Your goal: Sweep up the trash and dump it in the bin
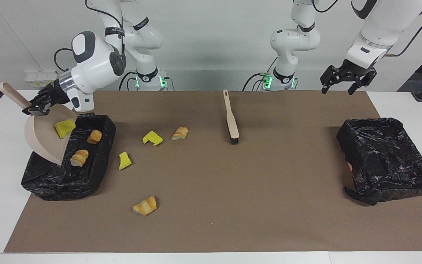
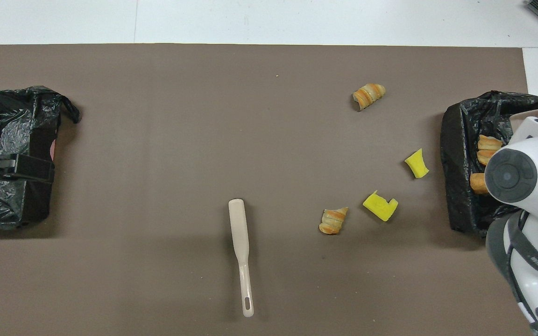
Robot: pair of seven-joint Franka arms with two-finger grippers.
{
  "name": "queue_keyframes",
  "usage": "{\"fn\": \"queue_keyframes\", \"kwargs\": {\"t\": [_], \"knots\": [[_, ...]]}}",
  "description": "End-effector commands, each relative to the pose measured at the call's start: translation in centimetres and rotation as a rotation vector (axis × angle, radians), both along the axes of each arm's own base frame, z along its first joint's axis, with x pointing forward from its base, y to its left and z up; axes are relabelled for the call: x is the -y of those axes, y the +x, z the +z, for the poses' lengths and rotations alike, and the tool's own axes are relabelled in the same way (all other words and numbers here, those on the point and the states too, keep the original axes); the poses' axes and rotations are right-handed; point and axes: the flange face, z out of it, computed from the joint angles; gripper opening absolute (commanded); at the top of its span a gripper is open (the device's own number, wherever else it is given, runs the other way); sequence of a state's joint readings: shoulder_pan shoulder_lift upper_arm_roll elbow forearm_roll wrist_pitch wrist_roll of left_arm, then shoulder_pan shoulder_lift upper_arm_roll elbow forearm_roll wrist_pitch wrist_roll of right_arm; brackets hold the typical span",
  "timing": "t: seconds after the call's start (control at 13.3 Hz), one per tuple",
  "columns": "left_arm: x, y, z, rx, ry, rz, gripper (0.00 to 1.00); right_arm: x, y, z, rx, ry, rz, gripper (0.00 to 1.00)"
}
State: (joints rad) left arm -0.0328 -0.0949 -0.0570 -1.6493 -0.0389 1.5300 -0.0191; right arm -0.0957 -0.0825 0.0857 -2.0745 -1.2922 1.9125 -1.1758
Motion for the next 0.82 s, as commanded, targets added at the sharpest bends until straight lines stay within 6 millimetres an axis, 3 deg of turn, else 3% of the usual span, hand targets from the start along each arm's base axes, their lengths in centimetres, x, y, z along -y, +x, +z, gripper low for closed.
{"fn": "queue_keyframes", "kwargs": {"t": [0.0, 0.15, 0.37, 0.6, 0.75], "knots": [[-0.4, -0.2, 0.5, 0.003, 0.017, 0.000, 1.00, -1.0, -0.4, -0.7, 0.047, 0.008, -0.004, 0.00], [-0.4, -0.2, 0.5, 0.003, 0.017, 0.000, 1.00, -0.9, -0.7, -2.9, 0.055, 0.019, -0.016, 0.00], [-0.4, -0.2, 0.5, 0.003, 0.017, 0.000, 1.00, -1.1, -0.3, -2.0, 0.064, -0.038, 0.019, 0.00], [-0.4, -0.2, 0.5, 0.003, 0.017, 0.000, 1.00, -0.5, -0.1, 2.4, 0.137, -0.082, -0.051, 0.00], [-0.4, -0.2, 0.5, 0.003, 0.017, 0.000, 1.00, -0.5, -0.6, 3.9, 0.125, -0.089, -0.052, 0.00]]}}
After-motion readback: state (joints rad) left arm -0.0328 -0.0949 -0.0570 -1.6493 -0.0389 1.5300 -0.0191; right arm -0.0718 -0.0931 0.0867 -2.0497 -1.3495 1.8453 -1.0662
